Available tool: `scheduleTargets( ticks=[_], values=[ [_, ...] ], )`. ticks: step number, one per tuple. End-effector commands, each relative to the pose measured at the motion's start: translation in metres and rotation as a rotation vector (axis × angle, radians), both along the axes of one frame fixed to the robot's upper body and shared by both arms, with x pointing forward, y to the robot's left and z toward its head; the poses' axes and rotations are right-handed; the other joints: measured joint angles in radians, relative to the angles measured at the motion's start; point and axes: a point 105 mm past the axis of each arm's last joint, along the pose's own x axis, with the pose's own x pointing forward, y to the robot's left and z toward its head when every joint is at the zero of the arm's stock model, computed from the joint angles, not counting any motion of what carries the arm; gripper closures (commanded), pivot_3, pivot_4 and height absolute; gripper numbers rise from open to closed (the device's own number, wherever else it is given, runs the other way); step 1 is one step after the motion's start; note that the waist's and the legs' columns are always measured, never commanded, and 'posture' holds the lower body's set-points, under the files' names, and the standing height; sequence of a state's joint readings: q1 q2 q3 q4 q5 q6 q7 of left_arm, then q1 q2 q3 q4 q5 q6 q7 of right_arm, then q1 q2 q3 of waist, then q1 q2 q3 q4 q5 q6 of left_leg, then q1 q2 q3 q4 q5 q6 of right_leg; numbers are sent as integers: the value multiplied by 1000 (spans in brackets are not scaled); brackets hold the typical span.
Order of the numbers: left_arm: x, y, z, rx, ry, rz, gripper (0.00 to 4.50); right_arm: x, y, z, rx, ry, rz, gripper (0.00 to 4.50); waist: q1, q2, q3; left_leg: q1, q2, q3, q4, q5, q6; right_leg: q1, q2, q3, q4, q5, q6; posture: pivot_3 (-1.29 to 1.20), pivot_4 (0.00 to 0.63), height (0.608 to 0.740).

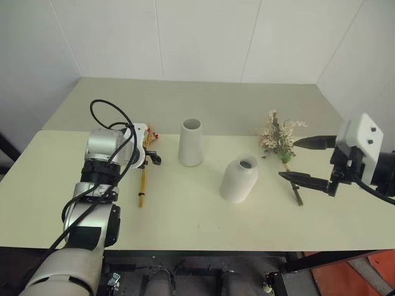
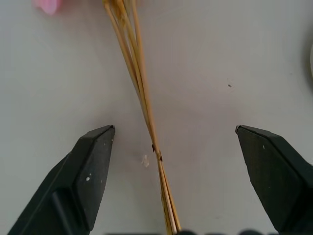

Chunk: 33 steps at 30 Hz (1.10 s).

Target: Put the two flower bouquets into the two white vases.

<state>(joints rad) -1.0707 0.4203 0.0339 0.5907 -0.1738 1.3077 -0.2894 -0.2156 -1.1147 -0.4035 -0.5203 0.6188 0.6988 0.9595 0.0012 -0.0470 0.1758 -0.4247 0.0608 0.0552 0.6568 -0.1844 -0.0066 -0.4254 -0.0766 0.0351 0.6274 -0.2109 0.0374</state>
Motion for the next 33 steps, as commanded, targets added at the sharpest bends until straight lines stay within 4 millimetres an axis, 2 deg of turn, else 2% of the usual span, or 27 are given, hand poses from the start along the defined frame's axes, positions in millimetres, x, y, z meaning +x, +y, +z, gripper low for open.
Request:
scheduleTargets(
  ticks=[1, 9, 11, 15, 17, 18, 20, 21, 22, 23, 26, 29, 33],
  values=[
    [5, -3, -6, 5, 12, -14, 1318, -5, -3, 12, -1, -63, -22, 0, 0, 0, 0, 0, 0, 0, 0, 0, 0, 0, 0, 0, 0, 0, 0, 0, 150, 740],
    [8, -3, -14, 4, 30, -12, 3948, -9, -6, 15, -8, -78, -46, 0, 12, 2, -1, 1, -1, 0, 0, 0, 0, 1, 0, 0, 0, -3, 4, 0, 150, 740],
    [10, -1, -14, 17, 16, -1, 4437, -9, -7, 15, -9, -78, -49, 0, 13, 2, -1, 1, -1, 0, 0, 0, 0, 1, -1, 0, 0, -3, 4, 0, 150, 740],
    [16, 2, -6, 39, -55, 13, 4437, -9, -11, 14, -10, -77, -62, 0, 12, 2, -1, 1, -1, 0, 0, 0, 0, 1, -1, 0, 0, -3, 4, 0, 150, 740],
    [24, 0, 6, 34, -177, 4, 4437, -9, -13, 15, -9, -80, -69, 0, 11, 2, -1, 1, -1, 0, 0, 0, 0, 1, -1, 0, 0, -3, 4, 0, 150, 740],
    [31, -2, 19, -14, -283, 31, 4437, -9, -15, 16, -9, -83, -78, 0, 10, 2, -1, 1, -1, 0, 0, 0, 0, 1, -1, 0, 0, -2, 4, 0, 150, 740],
    [43, 4, 61, -113, -601, 128, 4437, -13, -21, 17, -7, -80, -111, 0, 12, 1, -1, 0, 0, 0, 0, 0, 0, 1, -1, 0, 0, -1, 2, 0, 150, 740],
    [45, 7, 81, -123, -735, 160, 4437, -15, -24, 18, -5, -81, -128, 0, 14, 0, 0, -2, 0, 0, 0, 0, 0, 0, -1, 0, 0, 1, -2, 0, 150, 740],
    [44, 8, 92, -122, -816, 172, 4437, -17, -26, 18, -3, -81, -137, 0, 14, 0, 0, -3, 0, 0, 0, 0, 0, -1, -1, -1, -1, 2, -2, 0, 150, 740],
    [43, 6, 107, -208, -890, 163, 4437, -20, -29, 18, 2, -85, -153, 0, 13, -1, 0, -5, 0, -1, 1, 0, 0, -2, -1, -1, -1, 3, -2, 0, 150, 740],
    [38, 4, 140, -460, -1022, 138, 4437, -24, -35, 18, 10, -91, -187, 0, 12, -1, 0, -6, 0, 0, 1, 0, 0, -2, -1, -1, -2, 3, -2, 0, 150, 740],
    [24, -3, 179, -724, -1200, -46, 4437, -30, -39, 15, 54, -101, -232, 0, 11, -1, 0, -5, 0, 0, 1, 0, 0, -1, -1, -1, -2, 3, 0, 0, 150, 740],
    [19, -16, 199, -889, -1250, -189, 4437, -38, -39, 7, 87, -97, -268, 0, 11, 0, 0, -3, -1, 0, 2, 0, 0, 0, -1, -1, -2, 1, 2, 0, 150, 740]
  ],
)
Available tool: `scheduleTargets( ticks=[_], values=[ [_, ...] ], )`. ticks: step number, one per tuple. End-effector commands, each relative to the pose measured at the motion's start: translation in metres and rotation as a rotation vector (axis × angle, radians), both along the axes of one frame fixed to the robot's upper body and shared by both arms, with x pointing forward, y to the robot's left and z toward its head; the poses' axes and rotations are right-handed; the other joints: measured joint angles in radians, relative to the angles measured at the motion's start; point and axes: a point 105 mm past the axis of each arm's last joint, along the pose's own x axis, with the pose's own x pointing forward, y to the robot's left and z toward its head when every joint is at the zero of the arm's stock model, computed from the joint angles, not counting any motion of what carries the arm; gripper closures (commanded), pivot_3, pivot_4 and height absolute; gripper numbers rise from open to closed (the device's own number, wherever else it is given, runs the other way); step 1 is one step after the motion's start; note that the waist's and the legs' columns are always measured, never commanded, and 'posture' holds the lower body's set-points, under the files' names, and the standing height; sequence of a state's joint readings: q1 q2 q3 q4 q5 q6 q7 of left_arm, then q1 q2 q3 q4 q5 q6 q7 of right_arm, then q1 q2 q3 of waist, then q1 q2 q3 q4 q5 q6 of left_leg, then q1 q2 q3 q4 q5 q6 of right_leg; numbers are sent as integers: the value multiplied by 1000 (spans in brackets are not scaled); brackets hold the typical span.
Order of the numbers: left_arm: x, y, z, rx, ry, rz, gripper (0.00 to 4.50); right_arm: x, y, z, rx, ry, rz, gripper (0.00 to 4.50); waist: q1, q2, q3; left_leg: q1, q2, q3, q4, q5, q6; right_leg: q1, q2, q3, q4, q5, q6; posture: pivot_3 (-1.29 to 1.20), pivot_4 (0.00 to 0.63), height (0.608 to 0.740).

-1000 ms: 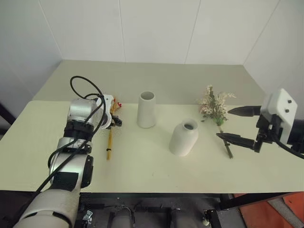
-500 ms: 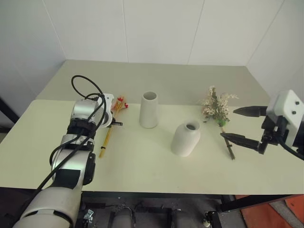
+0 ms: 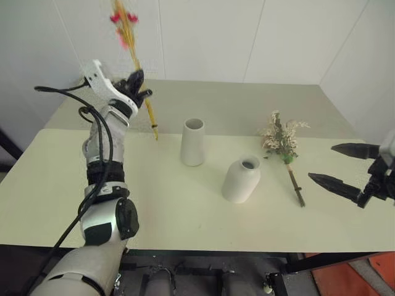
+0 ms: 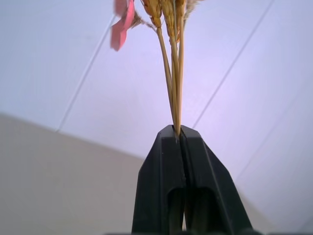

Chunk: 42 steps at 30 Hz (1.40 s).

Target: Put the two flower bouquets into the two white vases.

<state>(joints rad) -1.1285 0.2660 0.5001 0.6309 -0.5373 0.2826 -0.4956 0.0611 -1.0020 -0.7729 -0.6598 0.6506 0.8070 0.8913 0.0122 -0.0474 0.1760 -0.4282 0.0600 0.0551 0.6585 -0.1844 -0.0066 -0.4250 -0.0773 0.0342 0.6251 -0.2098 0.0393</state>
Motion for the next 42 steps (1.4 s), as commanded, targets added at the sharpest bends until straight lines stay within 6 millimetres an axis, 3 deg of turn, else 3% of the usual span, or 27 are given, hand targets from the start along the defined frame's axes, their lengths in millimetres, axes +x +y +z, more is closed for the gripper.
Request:
scheduleTargets(
  ticks=[1, 5, 13, 26, 36, 39, 42],
  values=[
    [-9, -13, 24, -43, -135, -143, 4437, -10, 0, 3, -13, -42, -42, 0, 0, 0, 0, 0, 0, 0, 0, 0, 0, 0, 0, 0, 0, 0, 0, 0, 150, 740],
    [-8, -26, 29, -158, -188, -271, 4437, -14, 1, -2, 2, -45, -67, 0, 0, 0, 0, 0, 0, 0, 0, 0, 0, 1, 0, 0, 0, -2, 3, 0, 150, 740],
    [-4, -46, 40, -176, -278, -288, 4437, -19, -1, -7, -2, -32, -101, 0, -3, 0, 0, 0, 0, 0, 0, 0, 0, 1, 0, 0, -1, -3, 5, 0, 150, 740],
    [0, -70, 12, -24, -295, -225, 4437, -23, -3, -6, -10, -33, -123, 0, -2, 0, 0, 0, 0, 0, 0, 0, 1, 1, 0, 0, -1, -3, 5, 0, 150, 740],
    [-9, -96, -6, 119, -341, -313, 4437, -20, -3, -5, -14, -24, -113, 0, -1, 0, 0, 0, 0, 0, 0, 0, 1, 1, 0, 0, -1, -3, 5, 0, 150, 740],
    [-12, -103, -11, 172, -351, -344, 3836, -20, -4, -5, -13, -24, -115, 0, -2, 0, 0, 1, 0, 0, 0, 0, 1, 1, 0, 0, -1, -3, 5, 0, 150, 740],
    [-12, -102, -16, 228, -345, -349, 2881, -21, -5, -6, -17, -24, -125, 0, -3, 0, 0, 1, 0, 0, 0, 0, 1, 1, 0, 0, -1, -3, 5, 0, 150, 740]
  ],
)
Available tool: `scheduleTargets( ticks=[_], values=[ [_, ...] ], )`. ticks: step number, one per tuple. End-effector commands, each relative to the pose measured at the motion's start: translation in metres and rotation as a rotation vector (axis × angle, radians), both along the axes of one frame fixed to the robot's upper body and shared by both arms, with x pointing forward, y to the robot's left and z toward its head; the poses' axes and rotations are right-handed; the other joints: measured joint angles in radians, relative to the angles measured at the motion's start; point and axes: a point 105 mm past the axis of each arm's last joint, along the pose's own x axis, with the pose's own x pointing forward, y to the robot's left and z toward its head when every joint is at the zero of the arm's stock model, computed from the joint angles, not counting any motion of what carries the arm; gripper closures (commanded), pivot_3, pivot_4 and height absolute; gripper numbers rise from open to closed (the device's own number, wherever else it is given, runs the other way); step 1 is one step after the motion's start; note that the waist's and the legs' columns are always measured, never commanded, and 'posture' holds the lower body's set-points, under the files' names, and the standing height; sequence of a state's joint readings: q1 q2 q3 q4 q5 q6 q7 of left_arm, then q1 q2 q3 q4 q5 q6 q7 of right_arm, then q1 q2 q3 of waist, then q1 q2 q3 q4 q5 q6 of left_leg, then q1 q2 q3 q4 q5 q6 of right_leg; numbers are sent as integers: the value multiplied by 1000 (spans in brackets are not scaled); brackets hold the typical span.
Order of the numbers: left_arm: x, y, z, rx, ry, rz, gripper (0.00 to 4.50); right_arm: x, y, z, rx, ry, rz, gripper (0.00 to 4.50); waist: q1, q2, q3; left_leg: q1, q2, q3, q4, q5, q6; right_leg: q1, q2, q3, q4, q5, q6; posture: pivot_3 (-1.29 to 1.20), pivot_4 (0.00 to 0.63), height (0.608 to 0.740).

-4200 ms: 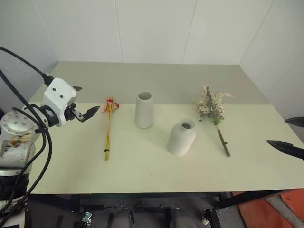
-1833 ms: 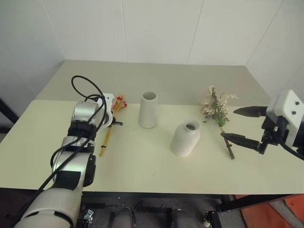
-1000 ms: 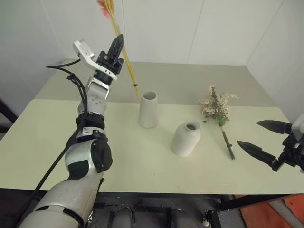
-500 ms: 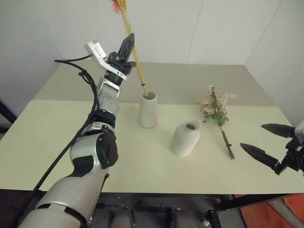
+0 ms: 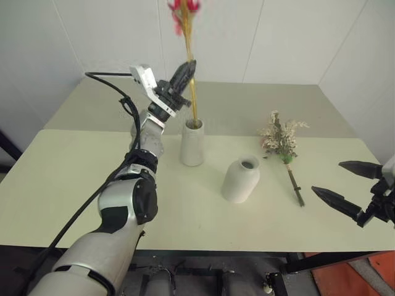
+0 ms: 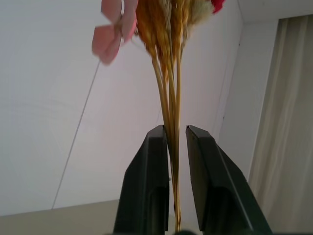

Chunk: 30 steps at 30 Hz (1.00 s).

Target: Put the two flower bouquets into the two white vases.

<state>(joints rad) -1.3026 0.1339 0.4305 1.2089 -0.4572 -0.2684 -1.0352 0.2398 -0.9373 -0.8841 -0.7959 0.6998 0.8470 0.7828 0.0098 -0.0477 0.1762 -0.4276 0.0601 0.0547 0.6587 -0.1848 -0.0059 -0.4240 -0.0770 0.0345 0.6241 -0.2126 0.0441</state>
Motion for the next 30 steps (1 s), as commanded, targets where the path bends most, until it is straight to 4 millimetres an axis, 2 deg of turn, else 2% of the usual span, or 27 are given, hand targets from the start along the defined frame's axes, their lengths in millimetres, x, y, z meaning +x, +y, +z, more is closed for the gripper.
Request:
scheduleTargets(
  ticks=[1, 5, 8, 10, 15, 19, 24, 27, 30],
  values=[
    [-2, 3, 3, 75, -42, 11, 2559, -3, -2, 10, -25, -44, -20, 0, -1, 0, 0, 0, 0, 0, 0, 0, 0, 0, 0, 0, 0, 0, 0, 0, 150, 740],
    [5, 16, -34, 297, 25, 88, 1223, -4, -3, 8, -24, -44, -29, 0, -6, 0, 0, 1, 0, 0, 0, 0, 0, 0, 0, 0, 0, 0, 0, 0, 150, 740],
    [5, 38, -41, 291, 55, 123, 273, -3, -3, 7, -20, -41, -33, 0, -11, 0, 0, 2, 0, 0, 0, 0, 0, 1, 0, 1, 1, 0, 0, 0, 150, 740],
    [-1, 49, -36, 275, 33, 90, 273, 0, -5, 6, -10, -32, -41, 0, -11, 0, 0, 1, 0, 0, 0, 0, 0, 0, 0, 0, 1, 0, 0, 0, 150, 740],
    [-22, 62, -33, 494, -59, 50, 273, 42, -21, 7, 34, 51, -193, 0, -27, 1, 0, 1, 1, 1, 0, 0, 0, 0, 0, 1, 1, 3, -4, 0, 150, 740],
    [-52, 79, -36, 876, -136, 34, 273, 101, -33, -12, 121, 208, -369, 0, -54, 1, -1, 5, 3, 3, -2, 0, 0, 0, 2, 3, 2, 4, -9, 0, 150, 740],
    [-93, 81, -18, 1019, -213, -117, 273, 141, -25, -32, 118, 336, -365, 0, -46, 2, 0, 0, 3, 3, -3, 0, 0, -5, 2, 3, 2, 4, -11, 0, 150, 740],
    [-114, 81, -16, 1102, -258, -184, 273, 162, -22, -45, 130, 400, -360, 0, -39, 2, -1, -9, 2, 3, -2, 0, 0, -14, 1, 3, 4, 4, -10, 0, 150, 740],
    [-125, 82, -21, 1150, -257, -212, 273, 177, -18, -55, 122, 438, -344, 0, -37, 3, -1, -12, 2, 4, 0, 0, 1, -15, 1, 3, 4, 4, -9, 0, 150, 740]
  ],
)
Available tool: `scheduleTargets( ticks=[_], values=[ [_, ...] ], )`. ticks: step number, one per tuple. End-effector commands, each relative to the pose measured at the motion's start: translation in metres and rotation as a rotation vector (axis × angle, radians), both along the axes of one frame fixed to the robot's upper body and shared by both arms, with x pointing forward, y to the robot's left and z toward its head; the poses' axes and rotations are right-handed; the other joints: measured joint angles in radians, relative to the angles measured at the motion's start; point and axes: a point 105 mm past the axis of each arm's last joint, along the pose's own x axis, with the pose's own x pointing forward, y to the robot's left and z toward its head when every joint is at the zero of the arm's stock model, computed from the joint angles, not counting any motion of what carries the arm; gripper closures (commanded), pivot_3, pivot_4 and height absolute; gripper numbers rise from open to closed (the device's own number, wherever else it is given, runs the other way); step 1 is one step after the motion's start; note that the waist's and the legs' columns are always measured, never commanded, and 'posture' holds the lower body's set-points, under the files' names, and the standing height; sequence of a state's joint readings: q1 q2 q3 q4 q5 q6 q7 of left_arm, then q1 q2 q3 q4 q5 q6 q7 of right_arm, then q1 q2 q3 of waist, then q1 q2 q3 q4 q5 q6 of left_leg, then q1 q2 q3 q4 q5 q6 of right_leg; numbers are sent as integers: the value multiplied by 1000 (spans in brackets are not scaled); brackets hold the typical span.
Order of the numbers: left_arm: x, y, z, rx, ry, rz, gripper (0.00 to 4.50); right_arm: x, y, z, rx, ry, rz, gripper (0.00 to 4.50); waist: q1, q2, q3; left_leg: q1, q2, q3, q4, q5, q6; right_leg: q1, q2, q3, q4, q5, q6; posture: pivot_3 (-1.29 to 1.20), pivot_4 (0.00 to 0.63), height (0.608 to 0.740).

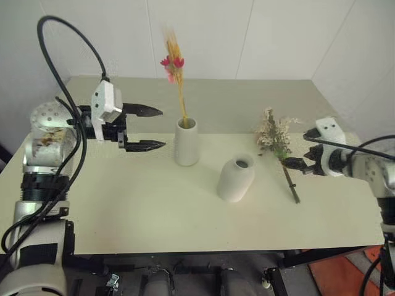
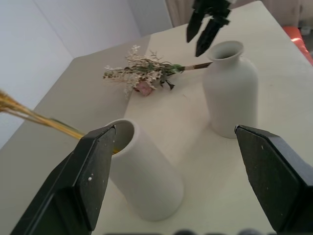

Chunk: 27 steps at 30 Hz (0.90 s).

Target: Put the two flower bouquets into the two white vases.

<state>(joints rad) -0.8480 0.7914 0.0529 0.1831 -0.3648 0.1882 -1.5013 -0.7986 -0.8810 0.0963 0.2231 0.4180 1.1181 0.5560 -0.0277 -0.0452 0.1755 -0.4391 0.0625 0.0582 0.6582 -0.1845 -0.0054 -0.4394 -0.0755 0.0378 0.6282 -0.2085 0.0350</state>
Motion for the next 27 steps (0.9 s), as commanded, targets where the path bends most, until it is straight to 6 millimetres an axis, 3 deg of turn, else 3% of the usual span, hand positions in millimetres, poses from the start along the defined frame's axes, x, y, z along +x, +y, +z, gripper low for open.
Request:
scheduleTargets(
  ticks=[1, 7, 10, 13, 20, 22, 24, 27],
  values=[
    [-15, -2, -1, 57, -9, -41, 273, 14, -4, 0, -29, -4, 9, 0, 2, 0, 0, 0, 0, 0, 0, 0, 0, 0, 0, 0, 0, 0, 0, 0, 150, 740],
    [-28, 17, -13, 134, 14, 1, 273, 30, -6, -14, -8, 36, 8, 0, 0, 0, 0, 0, 1, 0, 0, 0, 0, -1, 1, 0, 1, 0, 0, 0, 150, 740],
    [-33, 31, -13, 172, 11, 41, 231, 34, -7, -18, -21, 55, 8, 532, -4, 1, 0, 0, 1, 0, 0, 0, 0, -1, 1, 0, 1, 0, 0, 0, 150, 740],
    [-37, 41, -12, 172, 18, 67, 231, 39, -8, -19, -16, 50, 7, 1547, -9, 1, 0, 0, 1, 1, 0, 0, 0, -1, 1, 0, 1, 0, 0, 0, 150, 740],
    [-40, 41, -12, 151, 17, 91, 231, 44, -12, -22, -5, 66, -8, 4027, -11, 1, 0, 0, 1, 1, 0, 0, 0, -1, 1, 0, 1, 0, 0, 0, 150, 740],
    [-41, 41, -13, 150, 20, 96, 231, 45, -16, -22, -5, 57, -30, 4286, -11, 1, 0, 0, 1, 1, 0, 0, 0, -1, 1, 0, 2, 0, 0, 0, 150, 740],
    [-41, 43, -13, 150, 21, 106, 231, 49, -28, -13, -45, -11, -101, 4285, -11, 1, 0, 0, 1, 1, 0, 0, 0, -1, 1, 0, 2, 0, 0, 0, 150, 740],
    [-43, 48, -10, 148, 21, 119, 231, 60, -45, 42, -87, -401, -199, 4285, -11, 1, 0, 0, 1, 1, 0, 0, 0, -2, 1, 0, 2, 0, 0, 0, 150, 740]
  ],
)
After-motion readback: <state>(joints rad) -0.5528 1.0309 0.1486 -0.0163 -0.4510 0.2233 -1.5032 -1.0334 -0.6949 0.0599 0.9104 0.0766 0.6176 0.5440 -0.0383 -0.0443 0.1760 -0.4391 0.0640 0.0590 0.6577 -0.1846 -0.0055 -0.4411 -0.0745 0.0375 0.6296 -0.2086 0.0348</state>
